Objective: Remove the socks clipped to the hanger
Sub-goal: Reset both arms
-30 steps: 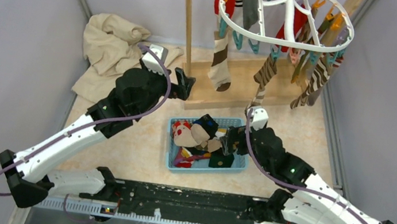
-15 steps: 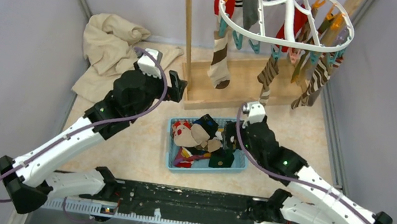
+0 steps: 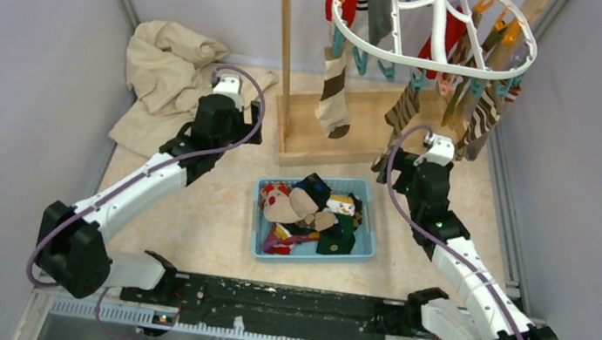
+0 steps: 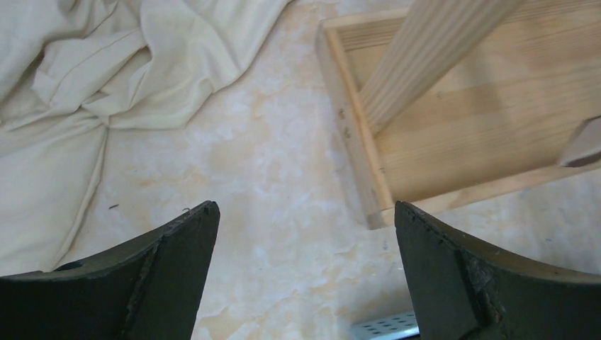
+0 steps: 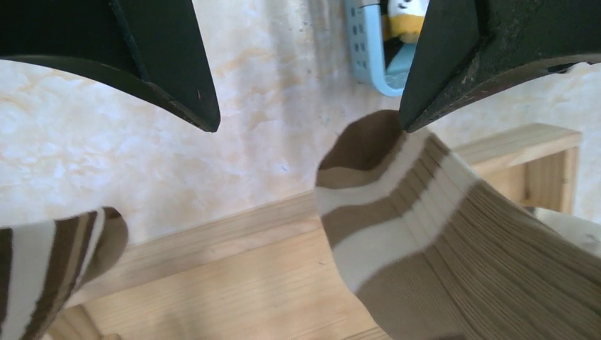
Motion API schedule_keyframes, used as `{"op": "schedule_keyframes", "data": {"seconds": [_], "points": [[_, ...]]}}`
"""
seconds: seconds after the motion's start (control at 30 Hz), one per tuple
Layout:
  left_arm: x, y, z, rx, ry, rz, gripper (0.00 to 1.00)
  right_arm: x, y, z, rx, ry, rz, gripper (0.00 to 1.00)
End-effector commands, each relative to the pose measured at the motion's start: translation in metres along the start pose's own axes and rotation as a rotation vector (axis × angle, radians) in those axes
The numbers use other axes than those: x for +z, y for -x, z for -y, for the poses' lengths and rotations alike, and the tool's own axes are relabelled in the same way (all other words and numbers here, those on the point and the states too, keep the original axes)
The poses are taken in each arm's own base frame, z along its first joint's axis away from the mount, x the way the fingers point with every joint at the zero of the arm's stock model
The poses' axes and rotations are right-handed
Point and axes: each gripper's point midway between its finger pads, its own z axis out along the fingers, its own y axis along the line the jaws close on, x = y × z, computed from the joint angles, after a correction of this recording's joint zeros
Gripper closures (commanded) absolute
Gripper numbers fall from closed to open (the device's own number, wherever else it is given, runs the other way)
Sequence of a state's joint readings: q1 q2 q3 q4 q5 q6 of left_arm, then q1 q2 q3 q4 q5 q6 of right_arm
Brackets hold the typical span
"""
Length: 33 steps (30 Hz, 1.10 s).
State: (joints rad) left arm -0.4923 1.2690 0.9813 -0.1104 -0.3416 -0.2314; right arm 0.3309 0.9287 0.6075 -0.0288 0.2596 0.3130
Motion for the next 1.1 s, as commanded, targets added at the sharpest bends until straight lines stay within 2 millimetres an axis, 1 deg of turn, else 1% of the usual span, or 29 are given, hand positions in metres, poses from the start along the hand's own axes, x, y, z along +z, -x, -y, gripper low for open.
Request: {"op": "schedule_keyframes", "data": {"seconds": [0.0,0.1,0.13,0.17,0.2,0.27,0.33,0.43,0.47,0.57,0.67,0.77,0.8,0.87,0.97,1.03,1.07], "points": [[0.012,-0.005,-0.036,0.007,0.126,0.04,0.01,-0.005,0.029,0.026,-0.033,-0.107,0.207,0.01],[0.015,-0.007,-0.066,-0.023,0.191,0.091,0.01,-0.014,0.02,0.059,-0.026,-0.232,0.287,0.01],[0.015,-0.014,-0.072,-0.002,0.188,0.09,0.01,-0.017,0.016,0.067,-0.033,-0.251,0.315,0.01],[0.016,-0.015,-0.071,0.043,0.158,0.111,0.01,-0.019,0.013,0.072,-0.047,-0.266,0.339,0.01],[0.016,-0.015,-0.072,0.089,0.146,0.131,0.01,-0.02,0.008,0.077,-0.062,-0.279,0.357,0.01],[0.016,-0.017,-0.083,0.115,0.176,0.153,0.01,-0.02,-0.004,0.087,-0.069,-0.312,0.366,0.01],[0.017,-0.021,-0.09,0.128,0.187,0.155,0.01,-0.016,-0.014,0.092,-0.082,-0.33,0.367,0.01],[0.02,-0.03,-0.101,0.185,0.204,0.163,0.01,-0.013,-0.02,0.099,-0.124,-0.358,0.402,0.01],[0.021,-0.035,-0.104,0.203,0.207,0.169,0.01,-0.011,-0.026,0.106,-0.153,-0.385,0.399,0.01],[0.023,-0.043,-0.107,0.23,0.17,0.208,0.01,-0.006,-0.029,0.118,-0.138,-0.418,0.427,0.01],[0.026,-0.05,-0.109,0.26,0.144,0.232,0.01,0.001,-0.019,0.116,-0.124,-0.396,0.472,0.01],[0.034,-0.059,-0.115,0.253,0.145,0.217,0.01,0.007,-0.022,0.125,-0.104,-0.414,0.481,0.01],[0.038,-0.064,-0.116,0.252,0.144,0.205,0.01,0.008,-0.021,0.124,-0.117,-0.407,0.498,0.01],[0.044,-0.073,-0.118,0.262,0.139,0.182,0.01,0.013,-0.025,0.115,-0.16,-0.353,0.479,0.01],[0.051,-0.085,-0.121,0.258,0.135,0.166,0.01,0.013,-0.027,0.113,-0.154,-0.329,0.479,0.01],[0.054,-0.091,-0.122,0.262,0.129,0.163,0.01,0.012,-0.031,0.105,-0.185,-0.271,0.481,0.01],[0.056,-0.093,-0.122,0.262,0.127,0.162,0.01,0.011,-0.026,0.105,-0.184,-0.272,0.514,0.01]]}}
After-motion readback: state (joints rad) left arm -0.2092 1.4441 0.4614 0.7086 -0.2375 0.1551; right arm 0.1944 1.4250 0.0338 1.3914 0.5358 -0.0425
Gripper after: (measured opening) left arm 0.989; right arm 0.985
